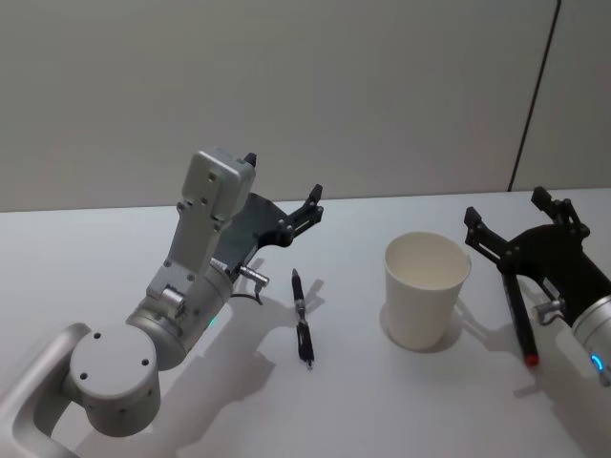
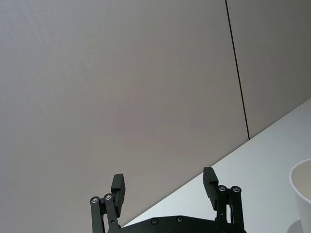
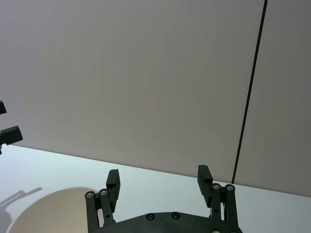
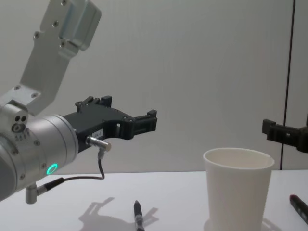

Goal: Place the pen into the pen holder.

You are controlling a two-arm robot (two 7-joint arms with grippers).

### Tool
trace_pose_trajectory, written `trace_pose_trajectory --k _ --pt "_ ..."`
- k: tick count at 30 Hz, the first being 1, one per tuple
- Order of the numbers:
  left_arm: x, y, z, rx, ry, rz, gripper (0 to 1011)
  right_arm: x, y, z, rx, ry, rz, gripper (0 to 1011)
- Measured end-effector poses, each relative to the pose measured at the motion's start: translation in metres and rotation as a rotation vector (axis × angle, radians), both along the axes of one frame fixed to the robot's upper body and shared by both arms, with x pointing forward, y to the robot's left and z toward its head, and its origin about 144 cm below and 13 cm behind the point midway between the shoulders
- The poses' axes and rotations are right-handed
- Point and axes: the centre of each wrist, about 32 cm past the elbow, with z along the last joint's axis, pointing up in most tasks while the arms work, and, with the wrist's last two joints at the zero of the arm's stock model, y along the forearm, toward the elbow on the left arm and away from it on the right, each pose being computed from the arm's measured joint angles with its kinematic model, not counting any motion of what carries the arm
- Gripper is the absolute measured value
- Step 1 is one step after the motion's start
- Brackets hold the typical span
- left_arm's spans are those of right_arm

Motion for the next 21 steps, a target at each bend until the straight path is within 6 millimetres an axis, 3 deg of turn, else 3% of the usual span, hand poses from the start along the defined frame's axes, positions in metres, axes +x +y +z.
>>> trace_pose_trajectory --k 21 --pt "0.0 0.0 0.0 0.0 0.0 0.0 1001 0.0074 0.0015 0.0024 0.007 0.0 0.011 1001"
